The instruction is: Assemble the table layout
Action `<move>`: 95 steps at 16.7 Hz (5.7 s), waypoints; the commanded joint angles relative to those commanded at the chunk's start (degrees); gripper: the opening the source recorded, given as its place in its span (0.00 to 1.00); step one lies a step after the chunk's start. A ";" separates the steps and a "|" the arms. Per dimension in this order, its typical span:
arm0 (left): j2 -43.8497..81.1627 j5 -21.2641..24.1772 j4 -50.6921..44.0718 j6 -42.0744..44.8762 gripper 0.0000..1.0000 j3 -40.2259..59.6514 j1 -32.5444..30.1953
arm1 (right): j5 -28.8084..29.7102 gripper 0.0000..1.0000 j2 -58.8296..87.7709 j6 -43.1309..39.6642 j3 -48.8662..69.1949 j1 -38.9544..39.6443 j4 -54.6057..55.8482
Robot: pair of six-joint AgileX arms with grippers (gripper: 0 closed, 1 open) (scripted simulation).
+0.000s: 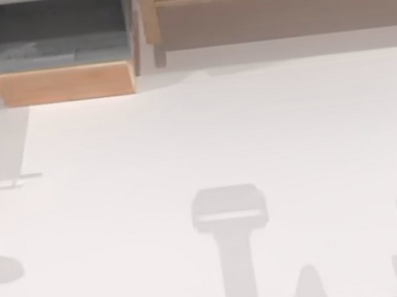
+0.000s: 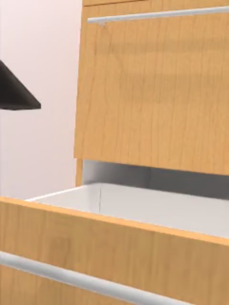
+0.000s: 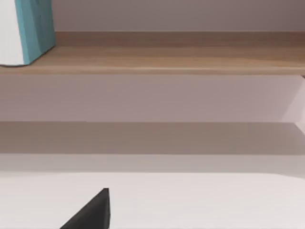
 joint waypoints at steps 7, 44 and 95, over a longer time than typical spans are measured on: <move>2.93 2.19 6.75 3.02 1.00 -0.45 -0.05 | 0.00 1.00 0.00 0.00 0.00 0.00 0.00; 5.73 -2.51 2.78 2.70 0.00 6.17 -4.54 | 0.00 1.00 0.00 0.00 0.00 0.00 0.00; 24.11 -16.82 -19.92 1.84 0.98 46.28 -18.72 | 0.00 1.00 0.00 0.00 0.00 0.00 0.00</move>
